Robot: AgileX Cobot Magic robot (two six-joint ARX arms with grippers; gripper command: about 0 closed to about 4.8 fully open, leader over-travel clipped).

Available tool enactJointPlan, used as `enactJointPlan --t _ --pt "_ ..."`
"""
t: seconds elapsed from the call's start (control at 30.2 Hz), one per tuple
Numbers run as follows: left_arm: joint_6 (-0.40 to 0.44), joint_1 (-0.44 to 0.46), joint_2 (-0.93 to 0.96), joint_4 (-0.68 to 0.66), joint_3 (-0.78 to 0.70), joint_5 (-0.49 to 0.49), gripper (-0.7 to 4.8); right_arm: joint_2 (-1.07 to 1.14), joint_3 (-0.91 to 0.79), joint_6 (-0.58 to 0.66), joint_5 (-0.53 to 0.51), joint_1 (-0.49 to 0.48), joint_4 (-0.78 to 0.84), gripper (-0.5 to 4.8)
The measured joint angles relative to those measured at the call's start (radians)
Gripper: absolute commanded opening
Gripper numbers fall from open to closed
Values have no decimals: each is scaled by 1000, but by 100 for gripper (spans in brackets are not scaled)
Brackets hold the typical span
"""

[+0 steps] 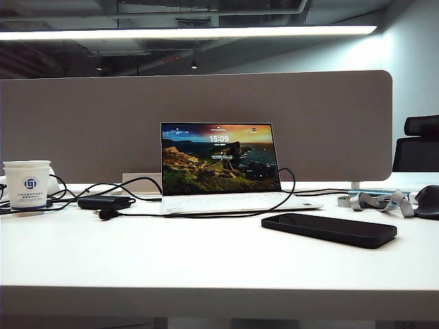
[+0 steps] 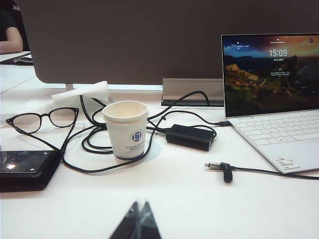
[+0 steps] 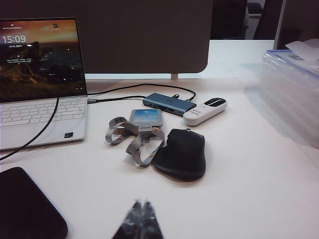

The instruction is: Pick up the black phone, pick up the charger plug, insert the charger plug into the phone's charging port, and finally place the connected phone back on the desk.

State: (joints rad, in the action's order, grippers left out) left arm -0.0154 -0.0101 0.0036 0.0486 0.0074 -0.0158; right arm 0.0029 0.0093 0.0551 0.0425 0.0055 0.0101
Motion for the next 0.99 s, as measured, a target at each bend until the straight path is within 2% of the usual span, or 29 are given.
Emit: enactJointPlan --t 0.56,0.69,0.83,0.99 --pt "-5 0 0 7 1 -15 -6 0 22 -29 -17 0 -5 -1" --pt "-71 0 0 -10 42 -75 -5 1 109 -6 -17 0 -8 -1" --pt "-157 0 15 -13 134 -82 -5 29 222 1 -17 0 -26 -2" --pt "-198 0 119 -64 278 -83 -6 144 382 2 -18 0 -36 -1"
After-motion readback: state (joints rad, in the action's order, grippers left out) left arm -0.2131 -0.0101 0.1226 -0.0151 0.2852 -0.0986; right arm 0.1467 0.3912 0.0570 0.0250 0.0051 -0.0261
